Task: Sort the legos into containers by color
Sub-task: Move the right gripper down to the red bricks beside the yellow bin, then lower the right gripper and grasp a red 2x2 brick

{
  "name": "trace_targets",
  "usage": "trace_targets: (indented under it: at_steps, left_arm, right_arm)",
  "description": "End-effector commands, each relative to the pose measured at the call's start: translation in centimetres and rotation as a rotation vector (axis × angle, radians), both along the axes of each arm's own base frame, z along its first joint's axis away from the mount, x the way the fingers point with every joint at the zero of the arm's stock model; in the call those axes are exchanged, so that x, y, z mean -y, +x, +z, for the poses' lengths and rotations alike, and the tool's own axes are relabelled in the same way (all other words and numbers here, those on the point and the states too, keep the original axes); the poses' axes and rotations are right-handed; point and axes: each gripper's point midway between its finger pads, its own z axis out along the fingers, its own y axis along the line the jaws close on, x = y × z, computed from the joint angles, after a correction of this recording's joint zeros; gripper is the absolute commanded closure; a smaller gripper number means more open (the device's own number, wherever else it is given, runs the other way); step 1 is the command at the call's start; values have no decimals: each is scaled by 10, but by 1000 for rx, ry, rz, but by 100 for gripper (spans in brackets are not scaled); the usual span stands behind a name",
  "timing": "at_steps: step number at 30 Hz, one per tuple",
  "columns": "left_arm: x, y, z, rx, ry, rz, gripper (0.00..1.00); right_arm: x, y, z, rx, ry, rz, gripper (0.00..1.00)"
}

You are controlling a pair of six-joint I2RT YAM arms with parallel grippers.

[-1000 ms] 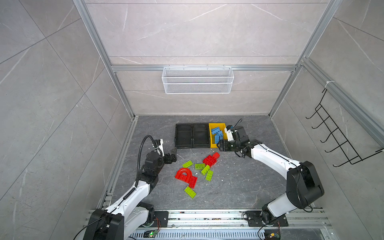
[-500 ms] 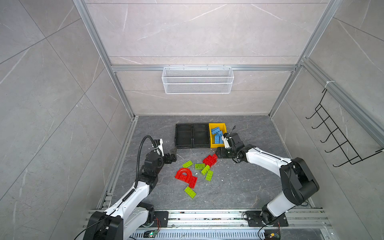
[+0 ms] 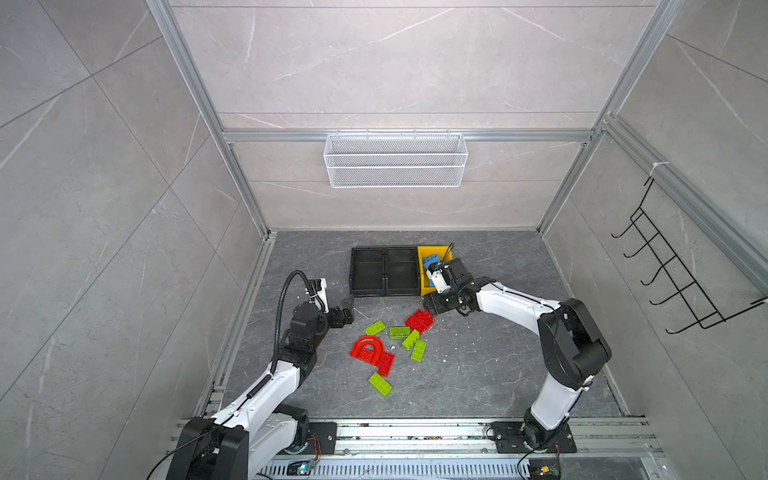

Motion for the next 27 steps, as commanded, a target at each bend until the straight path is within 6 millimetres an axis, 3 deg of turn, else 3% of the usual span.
trace_targets:
  at_steps: [1,22,27]
  left_arm:
    - [1,5,19,60,0,2,0]
    - [-3,2,28,77,2,15,0]
    - [-2,2,28,75,-1,13,0]
  right_arm:
    - [-3,-4,-6,-29,-41,69,27]
    - [-8,-3,-31,-90,-69,90,38]
    - [-4,-11,-36,-118,-71,80,42]
